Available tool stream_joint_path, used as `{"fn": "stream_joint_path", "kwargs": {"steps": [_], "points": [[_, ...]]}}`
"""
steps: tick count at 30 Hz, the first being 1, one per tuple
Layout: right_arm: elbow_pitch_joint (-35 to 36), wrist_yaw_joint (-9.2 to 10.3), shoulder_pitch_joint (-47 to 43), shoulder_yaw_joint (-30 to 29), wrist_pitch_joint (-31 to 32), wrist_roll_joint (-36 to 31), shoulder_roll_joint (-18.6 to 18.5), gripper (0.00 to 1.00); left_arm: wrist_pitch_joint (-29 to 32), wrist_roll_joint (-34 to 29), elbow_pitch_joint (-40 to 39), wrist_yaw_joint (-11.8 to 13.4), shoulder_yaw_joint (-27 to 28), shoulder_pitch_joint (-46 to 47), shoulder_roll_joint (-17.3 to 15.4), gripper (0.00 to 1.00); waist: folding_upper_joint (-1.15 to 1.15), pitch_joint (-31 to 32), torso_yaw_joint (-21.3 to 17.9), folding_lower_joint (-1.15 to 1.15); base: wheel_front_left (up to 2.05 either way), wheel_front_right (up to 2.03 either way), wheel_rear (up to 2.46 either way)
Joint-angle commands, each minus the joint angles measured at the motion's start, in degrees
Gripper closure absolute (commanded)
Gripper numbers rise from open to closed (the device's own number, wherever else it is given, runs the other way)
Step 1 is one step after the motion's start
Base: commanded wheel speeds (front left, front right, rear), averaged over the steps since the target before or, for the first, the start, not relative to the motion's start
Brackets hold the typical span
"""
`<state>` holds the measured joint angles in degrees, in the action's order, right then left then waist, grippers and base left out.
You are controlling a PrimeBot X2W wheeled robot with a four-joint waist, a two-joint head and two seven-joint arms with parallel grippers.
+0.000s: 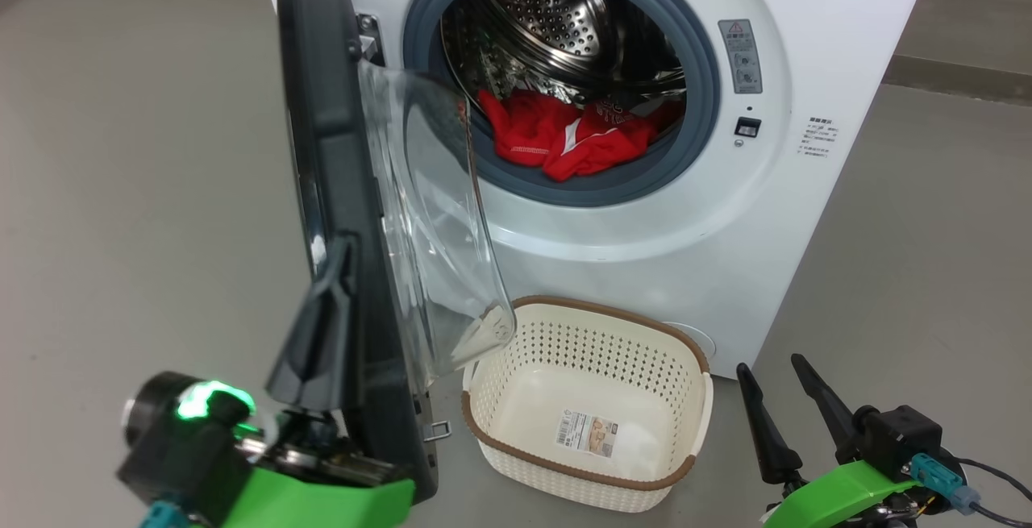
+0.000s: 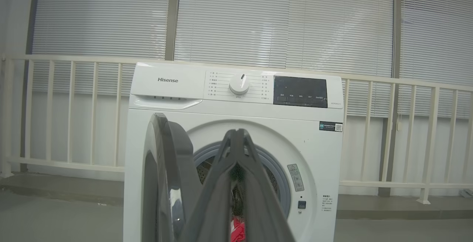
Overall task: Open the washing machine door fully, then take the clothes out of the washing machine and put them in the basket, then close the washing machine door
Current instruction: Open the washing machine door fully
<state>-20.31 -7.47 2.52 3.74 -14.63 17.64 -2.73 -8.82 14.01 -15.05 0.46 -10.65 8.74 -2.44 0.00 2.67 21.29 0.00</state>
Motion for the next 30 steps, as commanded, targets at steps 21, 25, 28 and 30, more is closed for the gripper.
{"fn": "stream_joint_path", "kwargs": {"steps": [21, 25, 28, 30], "points": [[0.27, -0.02, 2.2, 1.59, -0.37, -0.89, -0.15, 0.0, 7.07, 4.68, 15.85, 3.38, -7.05, -0.81, -1.32, 1.0, 0.0, -1.31, -1.06, 0.0, 0.0, 0.0, 0.0], [0.13, -0.02, 2.12, 1.42, -0.37, -0.47, -0.15, 0.0, 6.54, 4.51, 18.18, 4.33, -6.3, -0.44, -1.57, 1.0, 0.0, -1.45, -0.92, 0.0, 0.0, 0.0, 0.0], [0.06, -0.02, 2.0, 1.45, -0.37, -0.35, -0.15, 0.0, 6.28, 4.22, 19.01, 5.15, -5.75, -0.3, -1.81, 1.0, 0.0, -1.5, -0.81, 0.0, 0.0, 0.0, 0.0], [0.06, -0.02, 1.9, 1.5, -0.37, -0.32, -0.15, 0.0, 6.0, 4.15, 19.56, 5.9, -5.16, -0.2, -1.93, 1.0, 0.0, -1.59, -0.64, 0.0, 0.0, 0.0, 0.0]]}}
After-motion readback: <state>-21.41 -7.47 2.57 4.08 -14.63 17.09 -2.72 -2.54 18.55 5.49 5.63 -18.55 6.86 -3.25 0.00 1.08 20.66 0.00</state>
